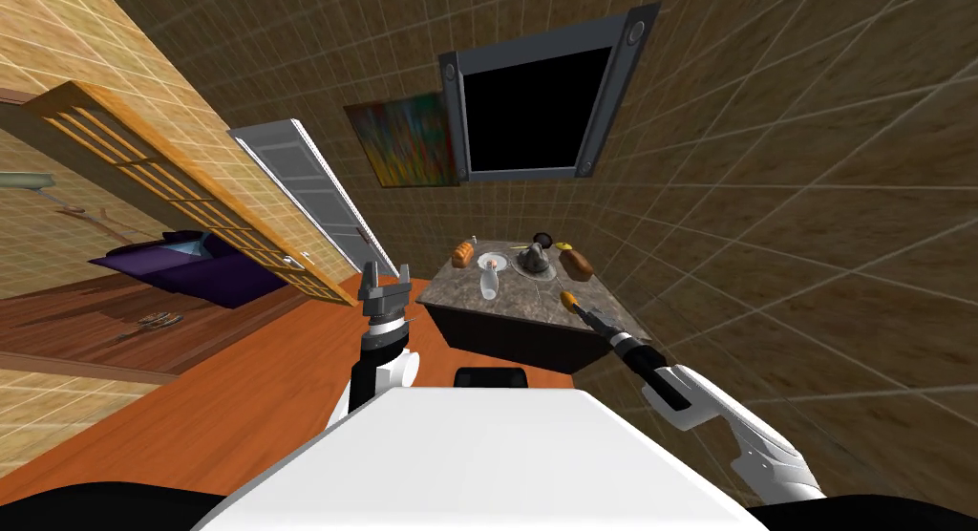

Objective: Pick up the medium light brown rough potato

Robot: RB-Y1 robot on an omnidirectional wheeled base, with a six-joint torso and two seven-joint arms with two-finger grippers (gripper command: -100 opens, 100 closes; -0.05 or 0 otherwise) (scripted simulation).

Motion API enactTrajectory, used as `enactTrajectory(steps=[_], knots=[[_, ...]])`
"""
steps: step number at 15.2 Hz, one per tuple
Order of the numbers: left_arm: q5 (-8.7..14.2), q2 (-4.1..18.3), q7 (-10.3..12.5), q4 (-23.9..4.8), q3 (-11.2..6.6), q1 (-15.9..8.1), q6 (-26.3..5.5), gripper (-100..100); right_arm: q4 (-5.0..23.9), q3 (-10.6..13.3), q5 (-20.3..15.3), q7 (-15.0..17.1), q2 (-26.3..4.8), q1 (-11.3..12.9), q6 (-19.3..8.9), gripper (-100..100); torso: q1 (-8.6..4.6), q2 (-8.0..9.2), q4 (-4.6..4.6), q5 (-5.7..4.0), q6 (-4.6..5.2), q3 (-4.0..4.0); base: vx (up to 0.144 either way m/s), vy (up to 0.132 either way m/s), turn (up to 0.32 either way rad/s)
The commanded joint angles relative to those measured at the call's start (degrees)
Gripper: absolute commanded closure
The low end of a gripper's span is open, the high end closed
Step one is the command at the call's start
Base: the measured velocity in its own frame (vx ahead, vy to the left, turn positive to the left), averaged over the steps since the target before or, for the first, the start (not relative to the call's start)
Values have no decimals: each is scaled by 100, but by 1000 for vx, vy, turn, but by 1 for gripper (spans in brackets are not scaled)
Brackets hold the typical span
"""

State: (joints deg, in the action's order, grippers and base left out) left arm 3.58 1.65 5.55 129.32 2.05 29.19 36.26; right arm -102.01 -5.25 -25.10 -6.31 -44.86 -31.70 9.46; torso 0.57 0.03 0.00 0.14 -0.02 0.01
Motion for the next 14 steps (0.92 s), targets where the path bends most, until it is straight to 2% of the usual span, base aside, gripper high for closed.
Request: enactTrajectory(steps=[1,2,3,4,5,6,7,8,9,10,11,14], knots=[[0,0,0,0,0,0,0,0,286,6,-220,2,-286,-44,-104,-100,0,0,0,0,0,0,2,131,108],[0,0,0,0,0,0,0,0,287,6,-220,2,-302,-44,-104,-100,-1,2,0,-1,0,1,7,133,94],[0,0,0,0,0,0,0,0,464,9,-368,18,-493,-74,-184,-100,-1,2,1,-1,1,1,2,155,127],[0,0,0,0,0,0,0,0,486,9,-368,18,-515,-74,-184,-100,5,4,1,0,-1,2,2,151,97],[0,0,0,0,0,0,0,0,674,13,-514,34,-681,-105,-264,-100,6,4,1,1,0,2,18,150,113],[0,0,0,0,0,0,0,0,682,13,-514,34,-721,-105,-264,-100,5,0,0,1,-2,1,22,135,93],[0,0,0,0,0,0,0,0,877,19,-659,49,-913,-136,-342,-100,2,-1,0,1,0,0,18,130,112],[0,0,0,0,0,0,0,0,877,19,-659,49,-919,-136,-342,-100,1,0,0,0,0,0,21,128,86],[0,0,0,0,0,0,0,0,1068,28,-802,63,-1101,-167,-418,-100,-1,0,0,0,1,0,14,141,110],[0,0,0,0,0,0,0,0,1068,28,-802,63,-1108,-167,-418,-100,1,1,0,1,0,1,19,132,97],[0,0,0,0,0,0,0,0,1215,39,-942,77,-1289,-199,-492,-100,0,1,1,0,0,1,37,141,111],[0,0,0,0,0,0,0,0,1438,52,-1079,91,-1460,-231,-564,-100,0,-4,-1,0,0,-2,31,130,102]])
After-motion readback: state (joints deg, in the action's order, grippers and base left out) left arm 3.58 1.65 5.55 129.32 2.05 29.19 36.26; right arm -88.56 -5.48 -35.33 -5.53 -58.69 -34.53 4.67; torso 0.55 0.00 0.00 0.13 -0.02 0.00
